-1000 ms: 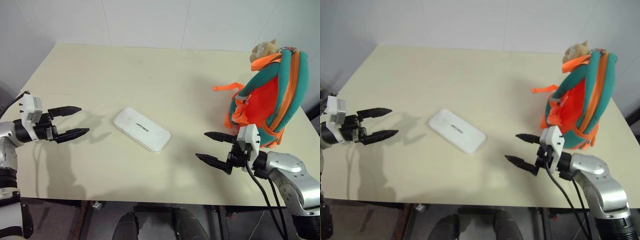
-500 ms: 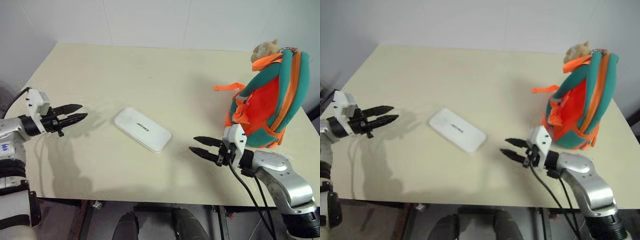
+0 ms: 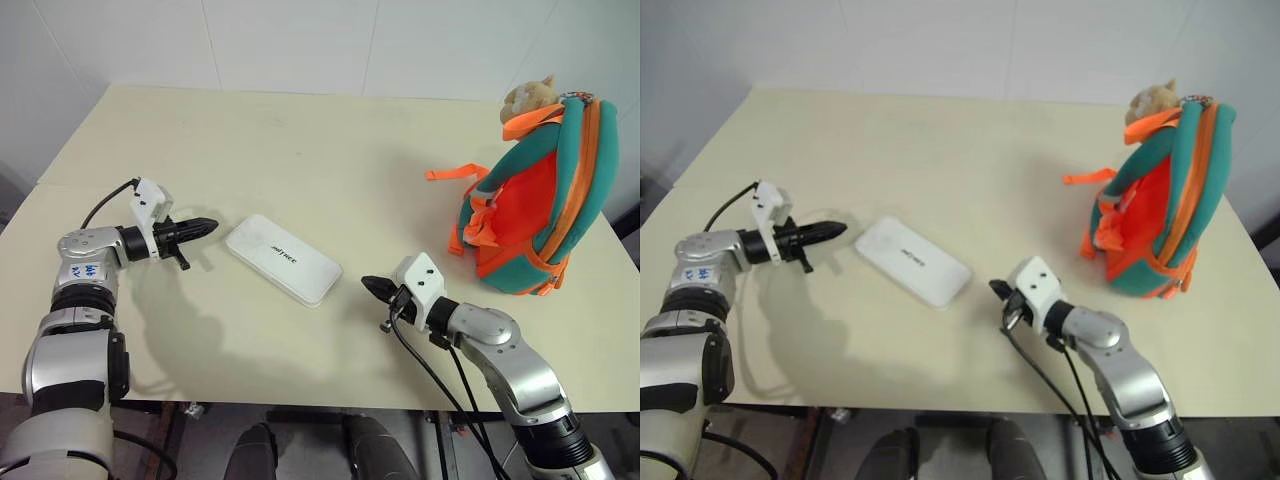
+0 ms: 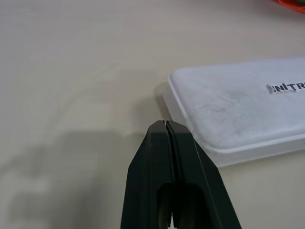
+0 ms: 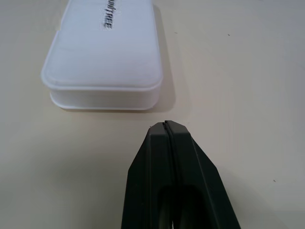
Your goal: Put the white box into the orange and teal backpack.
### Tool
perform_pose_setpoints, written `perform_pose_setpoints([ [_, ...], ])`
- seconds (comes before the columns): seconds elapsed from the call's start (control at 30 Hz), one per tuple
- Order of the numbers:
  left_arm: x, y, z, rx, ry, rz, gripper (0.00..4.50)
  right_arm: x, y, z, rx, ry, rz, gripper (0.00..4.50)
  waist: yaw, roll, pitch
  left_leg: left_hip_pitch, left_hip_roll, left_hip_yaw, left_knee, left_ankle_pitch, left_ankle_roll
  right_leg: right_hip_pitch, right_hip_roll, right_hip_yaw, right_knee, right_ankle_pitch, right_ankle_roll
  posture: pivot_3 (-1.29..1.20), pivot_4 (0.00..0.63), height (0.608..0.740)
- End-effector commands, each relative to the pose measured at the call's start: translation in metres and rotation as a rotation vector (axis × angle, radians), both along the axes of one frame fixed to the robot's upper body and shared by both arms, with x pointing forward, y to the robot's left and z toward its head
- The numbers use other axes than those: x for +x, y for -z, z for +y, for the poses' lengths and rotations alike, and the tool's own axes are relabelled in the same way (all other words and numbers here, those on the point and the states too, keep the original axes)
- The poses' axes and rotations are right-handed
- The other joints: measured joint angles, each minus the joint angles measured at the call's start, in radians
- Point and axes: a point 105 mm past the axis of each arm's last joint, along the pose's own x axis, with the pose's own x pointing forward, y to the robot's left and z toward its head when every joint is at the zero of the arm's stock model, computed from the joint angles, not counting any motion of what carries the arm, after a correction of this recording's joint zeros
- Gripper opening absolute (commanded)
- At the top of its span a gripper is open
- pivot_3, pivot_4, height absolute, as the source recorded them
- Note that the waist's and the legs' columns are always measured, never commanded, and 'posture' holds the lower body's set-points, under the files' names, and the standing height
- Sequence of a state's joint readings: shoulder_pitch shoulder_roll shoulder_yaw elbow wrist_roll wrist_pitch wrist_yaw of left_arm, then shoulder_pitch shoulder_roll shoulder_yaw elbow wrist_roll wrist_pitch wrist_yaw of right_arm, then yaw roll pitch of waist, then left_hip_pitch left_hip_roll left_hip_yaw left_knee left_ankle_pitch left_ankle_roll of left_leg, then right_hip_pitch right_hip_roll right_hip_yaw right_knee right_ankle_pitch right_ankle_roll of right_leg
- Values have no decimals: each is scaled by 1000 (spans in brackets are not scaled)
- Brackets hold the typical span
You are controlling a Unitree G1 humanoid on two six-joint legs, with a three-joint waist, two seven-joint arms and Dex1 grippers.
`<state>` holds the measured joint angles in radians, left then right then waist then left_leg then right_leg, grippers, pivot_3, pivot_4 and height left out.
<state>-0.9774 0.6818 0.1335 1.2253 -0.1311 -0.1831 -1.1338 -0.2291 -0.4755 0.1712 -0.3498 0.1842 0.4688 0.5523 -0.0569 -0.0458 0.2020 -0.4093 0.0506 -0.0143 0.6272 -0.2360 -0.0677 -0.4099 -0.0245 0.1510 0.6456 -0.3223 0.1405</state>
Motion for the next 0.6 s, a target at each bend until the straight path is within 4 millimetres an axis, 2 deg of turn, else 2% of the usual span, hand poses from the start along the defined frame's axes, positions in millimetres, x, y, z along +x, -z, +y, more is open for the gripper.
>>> perform_pose_setpoints([
  [0.03, 11, -9, -5, 30, -36, -30, 38, 4, 0, 2, -24, 31, -7, 20, 2, 0, 0, 0, 0, 0, 0, 0, 0, 0, 0, 0, 0, 0, 0, 0, 150, 740],
  [0.33, 18, 0, -22, 32, -33, 14, 38, 4, 12, 13, -65, 37, 33, 20, 1, 0, 0, 0, 0, 0, 0, 0, 0, 0, 0, 0, 1, 0, 1, 0, 150, 740],
  [0.6, 13, 11, -34, 28, 45, 74, 38, 3, 6, 33, -67, -71, 19, 20, 2, 0, 0, 0, 0, 0, 1, 0, 0, 0, 0, 0, 1, 0, 1, 0, 150, 740],
])
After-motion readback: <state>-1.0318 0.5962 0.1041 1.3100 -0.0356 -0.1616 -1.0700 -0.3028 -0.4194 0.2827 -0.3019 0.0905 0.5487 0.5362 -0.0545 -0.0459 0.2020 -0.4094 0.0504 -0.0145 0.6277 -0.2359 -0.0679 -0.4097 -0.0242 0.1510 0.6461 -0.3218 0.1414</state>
